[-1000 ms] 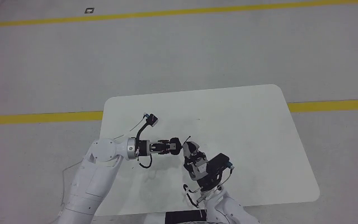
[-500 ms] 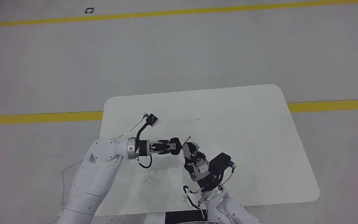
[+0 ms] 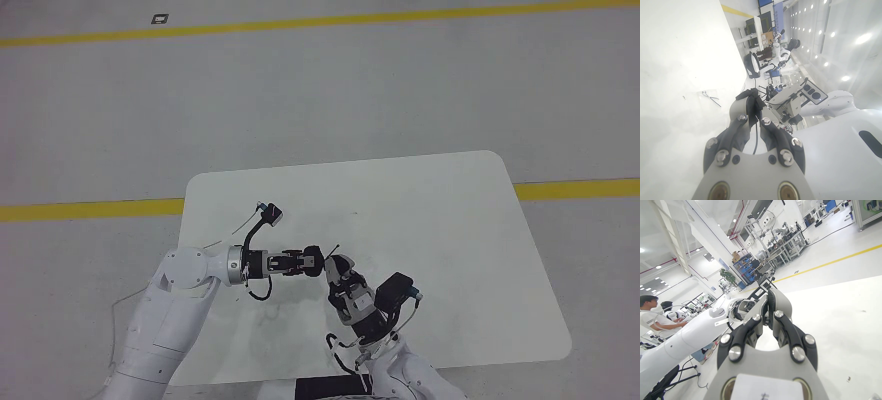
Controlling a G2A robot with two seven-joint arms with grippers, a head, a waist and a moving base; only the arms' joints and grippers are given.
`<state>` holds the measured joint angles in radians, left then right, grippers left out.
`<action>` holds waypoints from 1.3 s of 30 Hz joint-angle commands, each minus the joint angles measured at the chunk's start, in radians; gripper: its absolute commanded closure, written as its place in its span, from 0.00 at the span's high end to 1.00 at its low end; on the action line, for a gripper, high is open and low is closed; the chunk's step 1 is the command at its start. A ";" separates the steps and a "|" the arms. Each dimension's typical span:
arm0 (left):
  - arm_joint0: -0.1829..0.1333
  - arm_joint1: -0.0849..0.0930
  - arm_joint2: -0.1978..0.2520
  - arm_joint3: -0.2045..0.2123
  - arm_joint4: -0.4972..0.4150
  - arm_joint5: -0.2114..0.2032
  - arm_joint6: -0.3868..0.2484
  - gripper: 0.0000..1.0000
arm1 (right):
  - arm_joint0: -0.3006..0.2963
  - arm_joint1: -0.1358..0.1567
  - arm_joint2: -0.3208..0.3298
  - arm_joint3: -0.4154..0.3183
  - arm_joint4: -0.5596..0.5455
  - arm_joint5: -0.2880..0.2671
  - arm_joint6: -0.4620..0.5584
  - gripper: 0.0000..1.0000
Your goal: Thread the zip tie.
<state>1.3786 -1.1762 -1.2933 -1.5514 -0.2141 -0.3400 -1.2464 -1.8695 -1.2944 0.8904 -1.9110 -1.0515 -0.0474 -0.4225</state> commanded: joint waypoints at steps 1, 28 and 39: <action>0.000 0.000 0.000 0.000 0.000 0.000 0.000 0.00 | 0.002 0.000 0.000 0.004 -0.002 0.007 0.001 0.00; 0.000 0.000 0.000 0.000 0.000 0.000 0.000 0.00 | -0.010 0.002 0.022 0.000 -0.065 0.133 -0.107 0.00; -0.003 0.009 0.005 0.038 -0.072 0.000 -0.015 0.00 | -0.006 0.001 0.038 -0.004 -0.048 0.137 -0.096 0.00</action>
<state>1.3776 -1.1700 -1.2843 -1.5240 -0.2552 -0.3352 -1.2396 -1.8749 -1.2931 0.9228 -1.9129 -1.1053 0.0885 -0.5199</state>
